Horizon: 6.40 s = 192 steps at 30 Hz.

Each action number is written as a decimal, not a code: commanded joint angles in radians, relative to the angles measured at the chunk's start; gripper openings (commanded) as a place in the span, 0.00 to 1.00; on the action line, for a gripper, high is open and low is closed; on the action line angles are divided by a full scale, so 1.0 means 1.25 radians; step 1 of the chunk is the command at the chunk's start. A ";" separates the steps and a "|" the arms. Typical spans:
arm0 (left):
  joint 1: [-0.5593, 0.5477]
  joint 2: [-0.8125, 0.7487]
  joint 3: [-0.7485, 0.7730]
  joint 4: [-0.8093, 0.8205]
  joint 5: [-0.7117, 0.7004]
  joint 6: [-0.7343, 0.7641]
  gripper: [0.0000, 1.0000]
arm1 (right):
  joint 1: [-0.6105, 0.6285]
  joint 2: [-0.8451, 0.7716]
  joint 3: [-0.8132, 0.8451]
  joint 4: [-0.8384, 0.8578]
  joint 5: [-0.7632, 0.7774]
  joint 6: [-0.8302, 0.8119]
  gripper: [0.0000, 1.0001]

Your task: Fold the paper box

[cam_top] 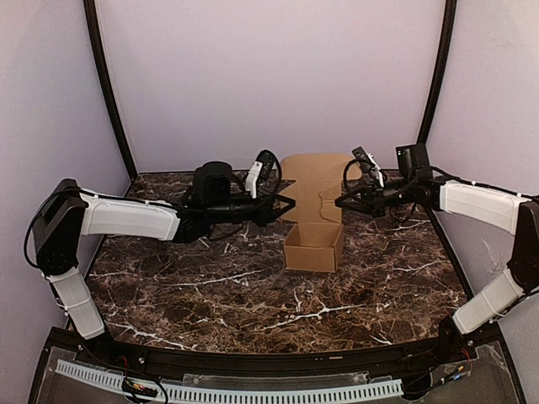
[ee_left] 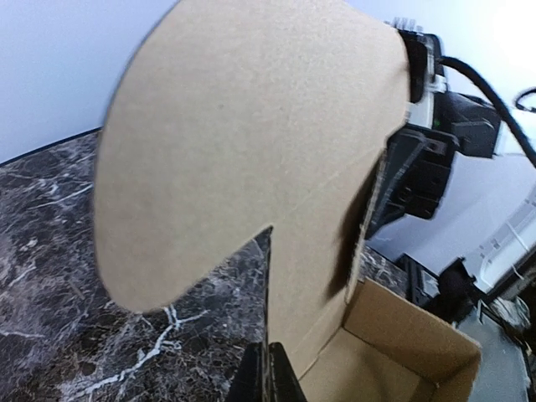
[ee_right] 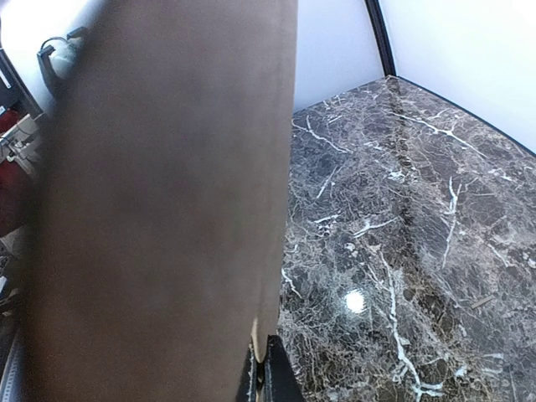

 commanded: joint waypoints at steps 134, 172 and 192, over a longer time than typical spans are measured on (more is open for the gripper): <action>-0.023 -0.055 -0.019 -0.073 0.030 0.209 0.01 | 0.069 0.043 0.201 -0.118 0.306 0.096 0.06; -0.046 -0.139 -0.072 -0.108 0.042 0.300 0.01 | -0.075 0.069 0.229 -0.248 -0.074 -0.051 0.48; -0.047 -0.106 -0.044 -0.112 0.036 0.251 0.01 | 0.030 0.073 0.208 -0.238 -0.163 -0.047 0.53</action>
